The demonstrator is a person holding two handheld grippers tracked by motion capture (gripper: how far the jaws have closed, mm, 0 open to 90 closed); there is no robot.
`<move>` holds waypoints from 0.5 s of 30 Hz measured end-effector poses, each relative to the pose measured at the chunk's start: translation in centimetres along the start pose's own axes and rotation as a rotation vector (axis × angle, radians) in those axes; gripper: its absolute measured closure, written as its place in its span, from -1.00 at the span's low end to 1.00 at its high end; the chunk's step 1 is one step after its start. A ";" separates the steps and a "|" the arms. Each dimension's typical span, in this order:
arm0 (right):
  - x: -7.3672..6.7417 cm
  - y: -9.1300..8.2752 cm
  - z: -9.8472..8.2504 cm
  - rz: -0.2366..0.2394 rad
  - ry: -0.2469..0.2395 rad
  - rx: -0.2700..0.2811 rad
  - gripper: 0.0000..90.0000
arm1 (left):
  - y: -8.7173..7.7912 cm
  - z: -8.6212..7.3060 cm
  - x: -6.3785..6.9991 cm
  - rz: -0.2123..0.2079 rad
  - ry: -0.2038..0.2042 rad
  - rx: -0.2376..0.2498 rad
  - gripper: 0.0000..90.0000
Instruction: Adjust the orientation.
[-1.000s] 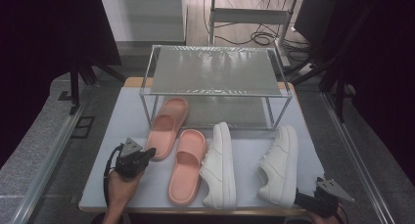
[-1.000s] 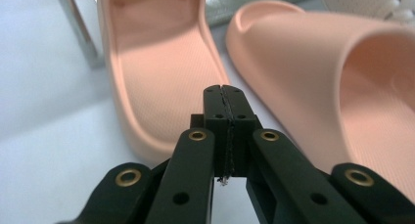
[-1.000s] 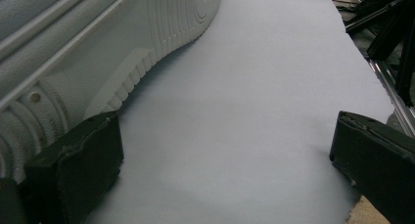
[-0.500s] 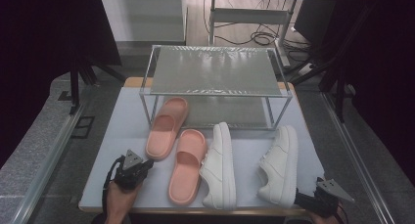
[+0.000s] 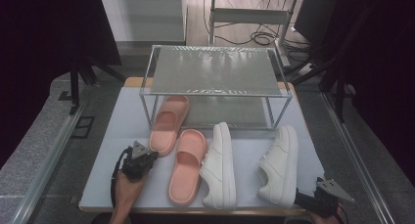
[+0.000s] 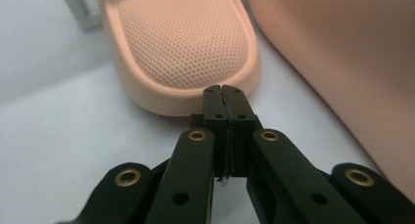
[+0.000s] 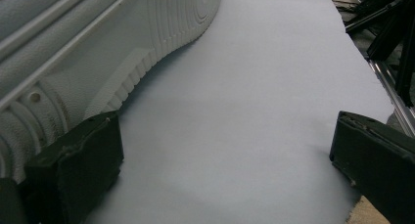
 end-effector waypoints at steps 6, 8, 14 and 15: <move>0.0 0.0 0.0 0.000 0.000 0.000 -1.00 | 0.5 1.9 0.1 -0.023 -0.014 0.032 0.99; 0.0 0.0 0.0 0.001 0.002 -0.001 -1.00 | 0.7 2.3 0.2 -0.030 -0.018 0.040 0.99; 0.0 0.0 0.0 0.001 0.002 -0.001 -1.00 | 1.3 3.9 0.4 -0.034 -0.012 0.043 0.99; 0.0 0.0 0.0 0.001 0.002 -0.001 -1.00 | 1.5 4.2 0.4 -0.034 -0.011 0.038 0.99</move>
Point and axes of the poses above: each handheld gripper's, and its own axes: y roughly forward along the jaws, z roughly out of its top, x roughly to its right, the point moved 10 cm from there along y, roughly forward along the jaws, and after that the axes turned 10 degrees about -x, right-handed, at the moved point
